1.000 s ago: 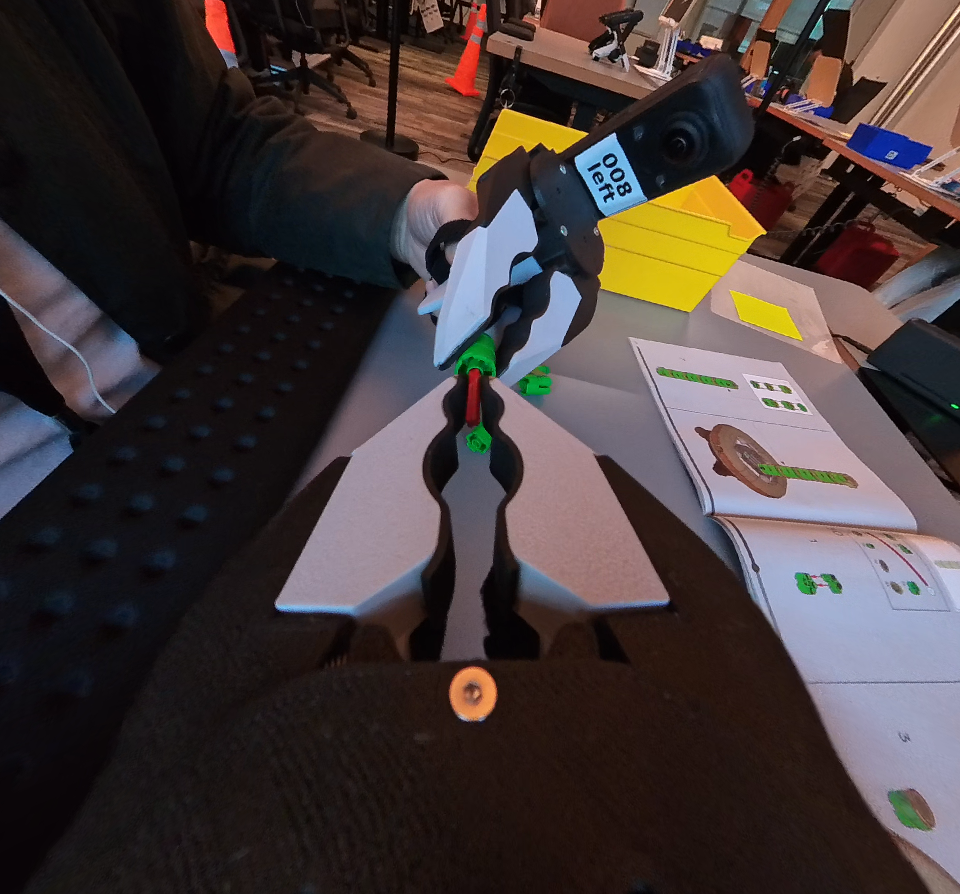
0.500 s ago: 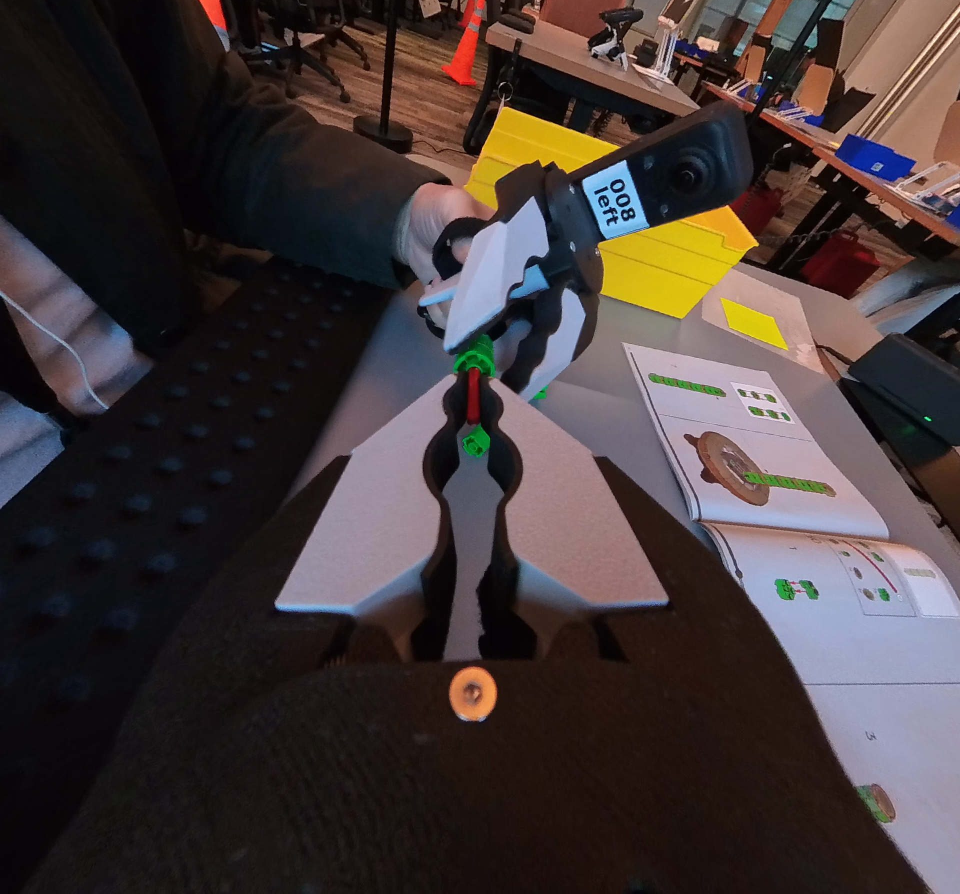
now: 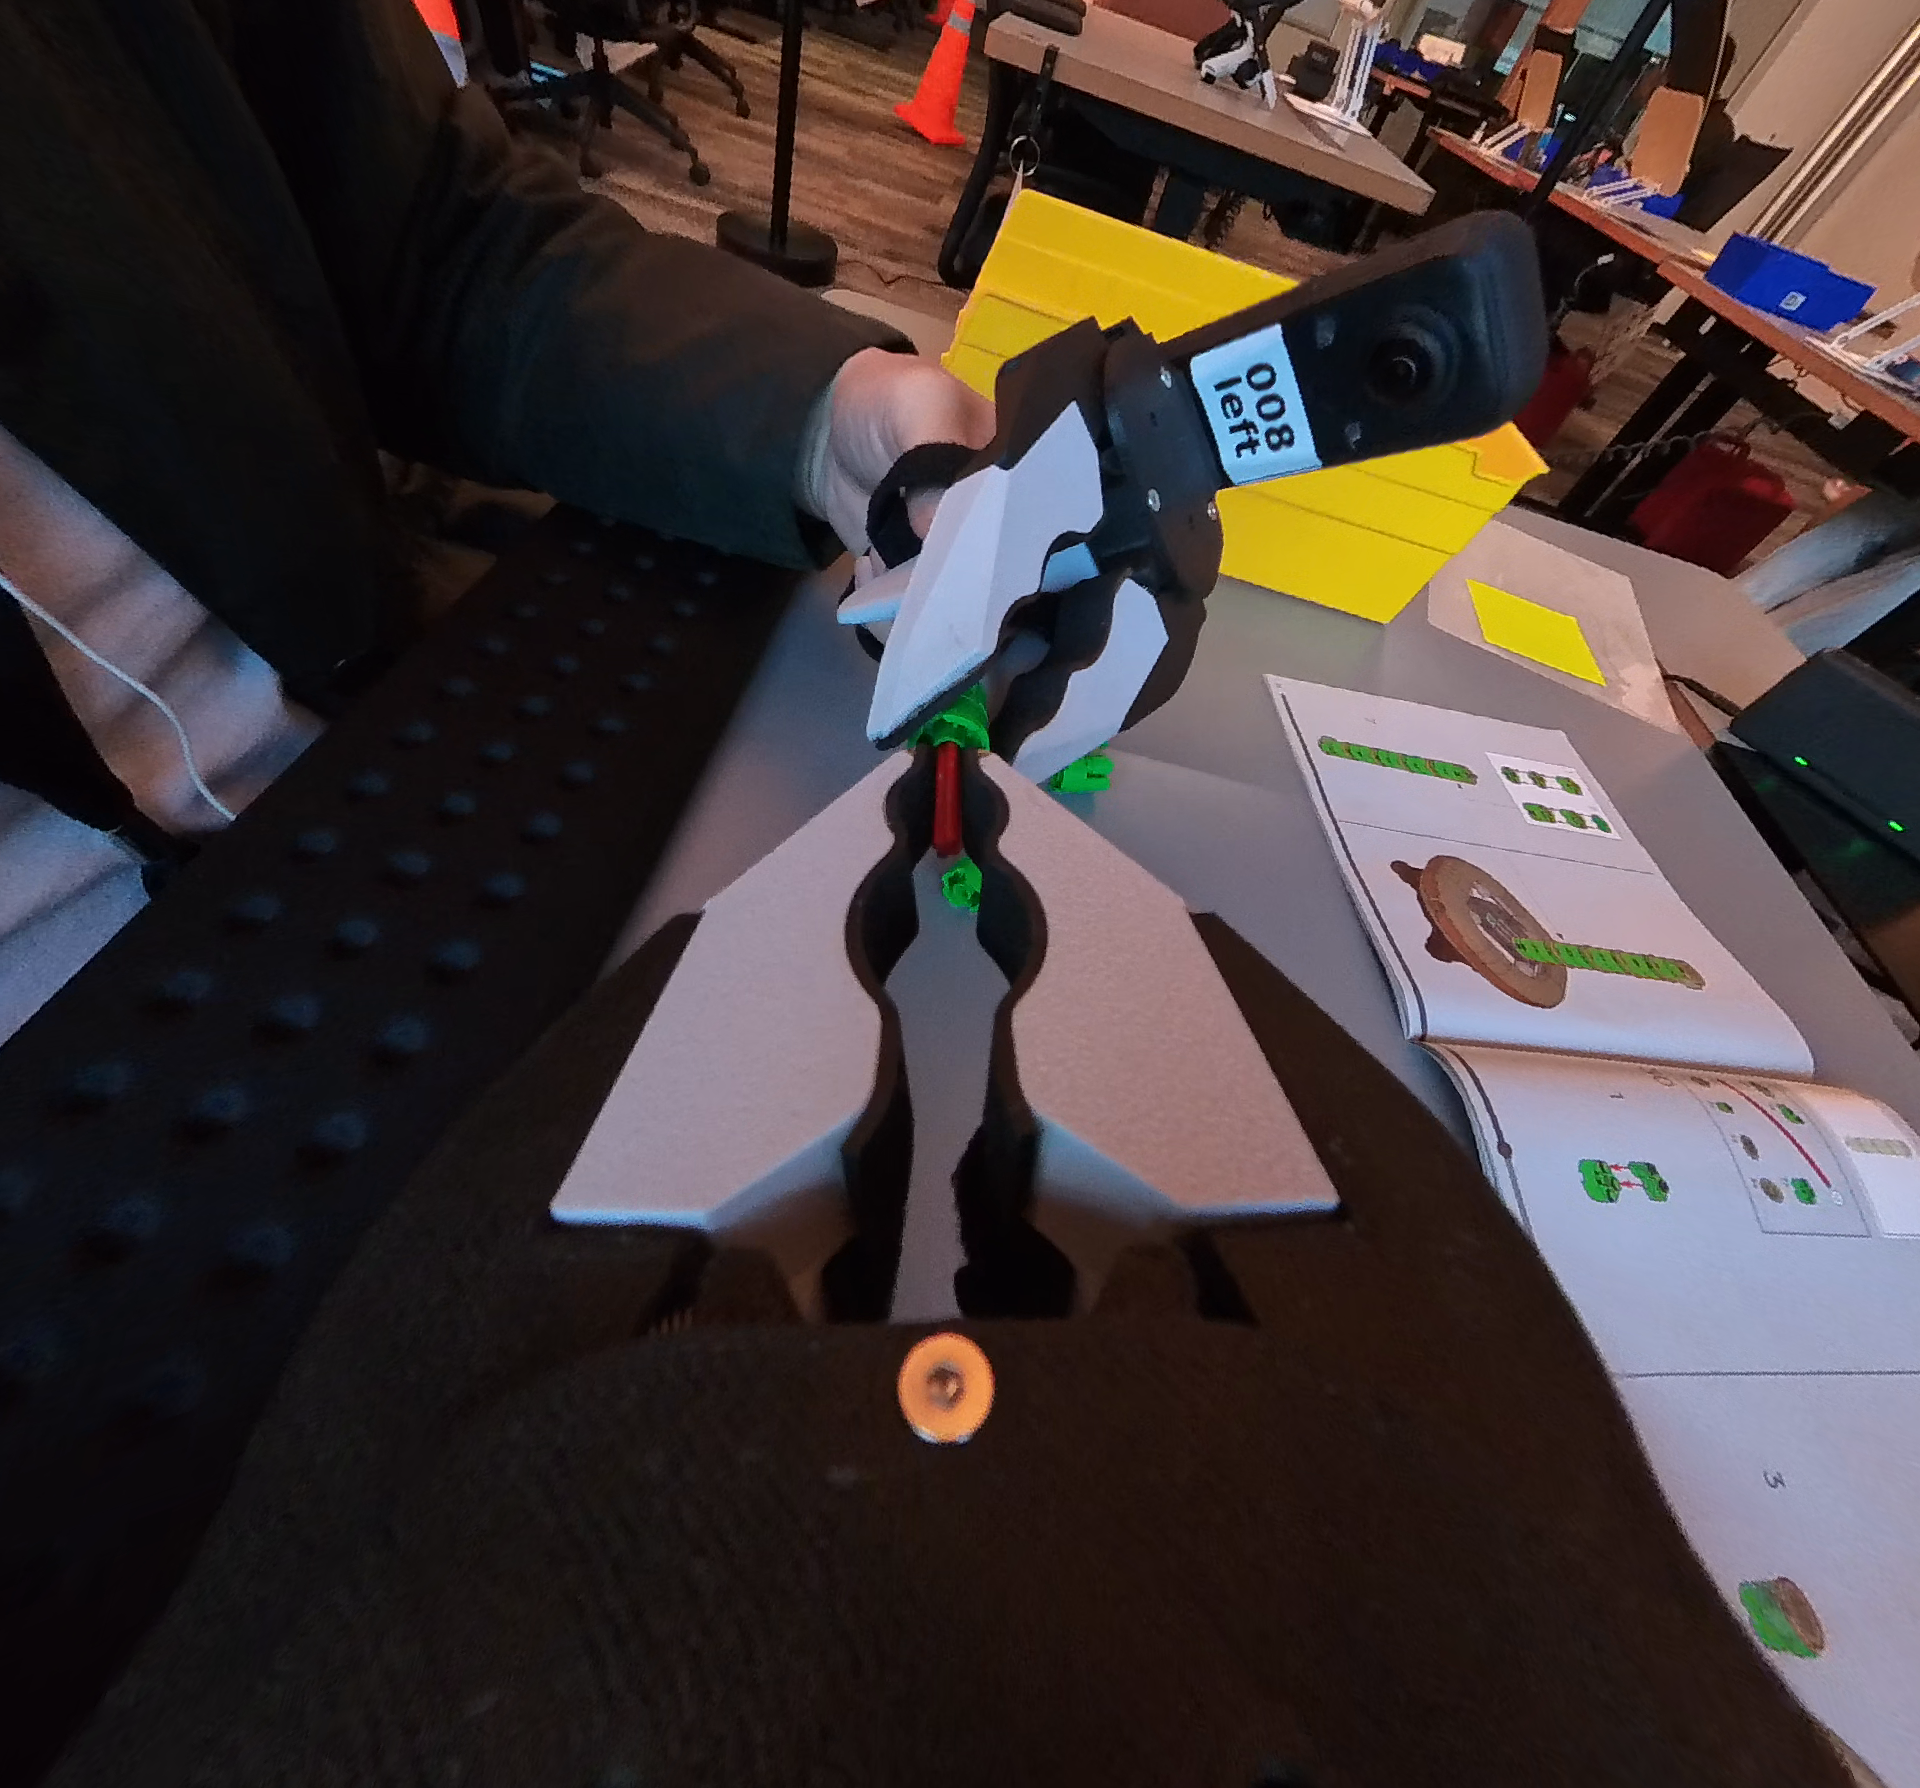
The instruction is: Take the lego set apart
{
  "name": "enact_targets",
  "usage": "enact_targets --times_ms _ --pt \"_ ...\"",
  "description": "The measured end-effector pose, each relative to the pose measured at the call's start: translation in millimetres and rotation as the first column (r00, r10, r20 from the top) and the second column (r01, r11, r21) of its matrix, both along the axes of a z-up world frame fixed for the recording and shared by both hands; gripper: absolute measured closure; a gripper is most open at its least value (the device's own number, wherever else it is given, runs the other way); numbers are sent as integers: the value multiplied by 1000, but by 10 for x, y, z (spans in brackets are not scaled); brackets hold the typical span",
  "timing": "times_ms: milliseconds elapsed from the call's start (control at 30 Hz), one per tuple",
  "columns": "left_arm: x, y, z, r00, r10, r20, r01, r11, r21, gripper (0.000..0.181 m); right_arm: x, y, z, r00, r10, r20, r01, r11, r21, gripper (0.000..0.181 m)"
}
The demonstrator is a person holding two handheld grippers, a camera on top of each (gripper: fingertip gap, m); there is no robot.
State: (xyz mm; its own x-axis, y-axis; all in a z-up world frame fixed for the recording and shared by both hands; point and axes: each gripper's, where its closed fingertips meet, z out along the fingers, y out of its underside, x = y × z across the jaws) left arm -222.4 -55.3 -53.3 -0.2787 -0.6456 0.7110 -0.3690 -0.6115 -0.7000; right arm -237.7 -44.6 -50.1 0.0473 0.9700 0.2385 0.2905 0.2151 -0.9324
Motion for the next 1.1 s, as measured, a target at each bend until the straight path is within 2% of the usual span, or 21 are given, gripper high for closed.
enact_targets --times_ms 100,200,1100 --pt "15 16 -4 1000 12 -8 -12 1000 2 167 20 16 -6 1000 -6 11 7 1000 -13 179" --pt "49 11 56 1000 27 3 -27 1000 16 166 62 8 57 999 23 -25 -25 995 -94 179" --pt "22 -20 -13 999 12 -38 -11 1000 25 166 117 -15 -22 999 36 41 -32 996 -83 178"
